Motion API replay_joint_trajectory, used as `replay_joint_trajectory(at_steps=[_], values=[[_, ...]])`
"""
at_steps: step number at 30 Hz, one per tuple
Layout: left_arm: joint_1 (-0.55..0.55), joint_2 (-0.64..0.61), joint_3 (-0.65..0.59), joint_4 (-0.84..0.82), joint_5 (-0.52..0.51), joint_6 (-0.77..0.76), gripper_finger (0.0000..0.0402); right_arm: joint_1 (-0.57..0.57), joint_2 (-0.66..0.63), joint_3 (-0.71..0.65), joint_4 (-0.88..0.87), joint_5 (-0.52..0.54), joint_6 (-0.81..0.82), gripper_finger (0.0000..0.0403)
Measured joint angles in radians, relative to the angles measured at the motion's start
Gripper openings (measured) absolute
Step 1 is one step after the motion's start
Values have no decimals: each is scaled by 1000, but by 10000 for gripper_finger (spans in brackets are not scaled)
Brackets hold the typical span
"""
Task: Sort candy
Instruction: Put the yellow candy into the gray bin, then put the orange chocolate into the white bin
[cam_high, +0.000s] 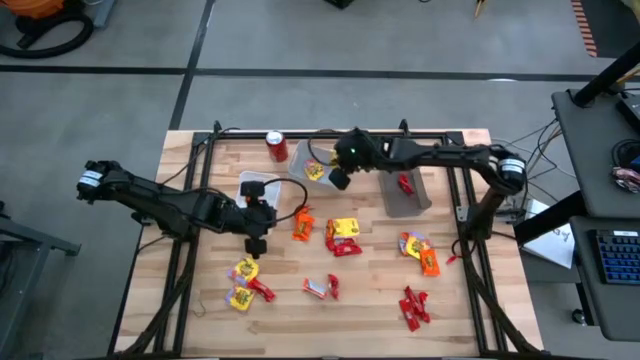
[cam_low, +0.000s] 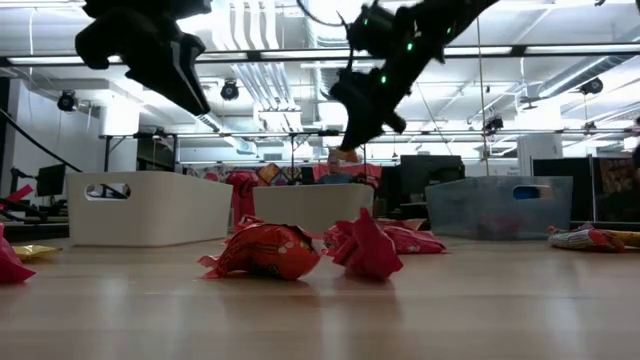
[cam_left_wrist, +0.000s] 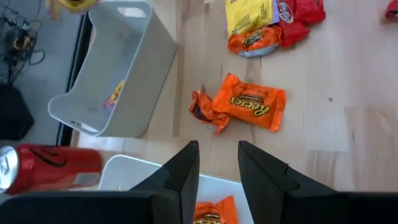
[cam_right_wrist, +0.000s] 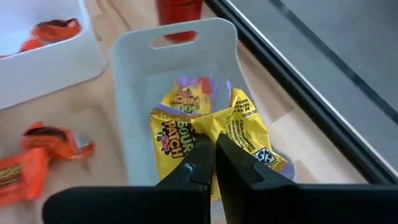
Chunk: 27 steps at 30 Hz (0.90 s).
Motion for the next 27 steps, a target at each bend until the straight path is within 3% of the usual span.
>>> replay_joint_trajectory(at_steps=[12,20,27], values=[[0,0,-2,-11,-3,-159,96,-22,70,0,16,-19,67,12],[0,0,-2,-9,-3,-204,96,-21,70,0,17,-19,81,35],[-1,0,-2,1,-2,-241,96,-22,70,0,14,-19,89,80]])
